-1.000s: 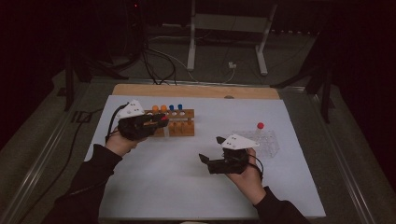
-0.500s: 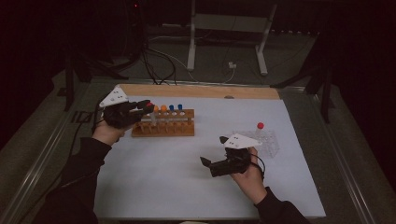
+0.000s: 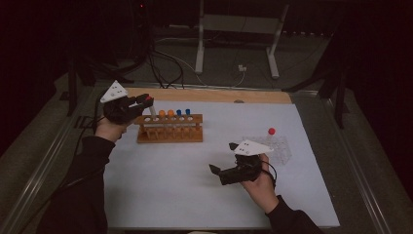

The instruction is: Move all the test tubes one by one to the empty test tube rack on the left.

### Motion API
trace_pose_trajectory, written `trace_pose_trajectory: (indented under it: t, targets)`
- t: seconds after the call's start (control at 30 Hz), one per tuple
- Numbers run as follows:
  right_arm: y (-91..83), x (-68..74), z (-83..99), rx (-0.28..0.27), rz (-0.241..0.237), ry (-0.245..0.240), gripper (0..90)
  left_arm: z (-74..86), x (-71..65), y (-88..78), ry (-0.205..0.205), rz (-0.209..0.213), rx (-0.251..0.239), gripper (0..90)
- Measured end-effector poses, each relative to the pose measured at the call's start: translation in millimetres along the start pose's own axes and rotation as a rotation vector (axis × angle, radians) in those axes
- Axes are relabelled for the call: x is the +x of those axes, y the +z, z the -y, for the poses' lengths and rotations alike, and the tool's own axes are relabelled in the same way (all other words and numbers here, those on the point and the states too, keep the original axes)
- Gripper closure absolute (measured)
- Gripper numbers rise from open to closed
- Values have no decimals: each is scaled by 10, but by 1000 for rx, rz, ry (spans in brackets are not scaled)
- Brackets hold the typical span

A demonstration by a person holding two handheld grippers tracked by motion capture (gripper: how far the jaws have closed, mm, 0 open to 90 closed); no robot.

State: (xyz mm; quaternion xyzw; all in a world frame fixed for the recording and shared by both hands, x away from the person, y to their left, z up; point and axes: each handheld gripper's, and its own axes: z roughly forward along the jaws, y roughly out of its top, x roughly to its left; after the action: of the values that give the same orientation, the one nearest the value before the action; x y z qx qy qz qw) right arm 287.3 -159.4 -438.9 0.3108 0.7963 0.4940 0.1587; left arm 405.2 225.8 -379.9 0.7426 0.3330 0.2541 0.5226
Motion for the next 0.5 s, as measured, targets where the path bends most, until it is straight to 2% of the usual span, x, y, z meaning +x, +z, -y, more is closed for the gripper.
trace_pose_trajectory:
  t: [0.17,0.3,0.5]
  targets:
    - [-4,-3,2,0,0,-2,0,83,63,79,-36,-16,-5,713]
    - [-9,-11,5,0,-2,-1,0,163,68,152,-47,-17,7,714]
    - [-14,-18,9,-2,0,-5,0,280,45,251,-44,-24,34,713]
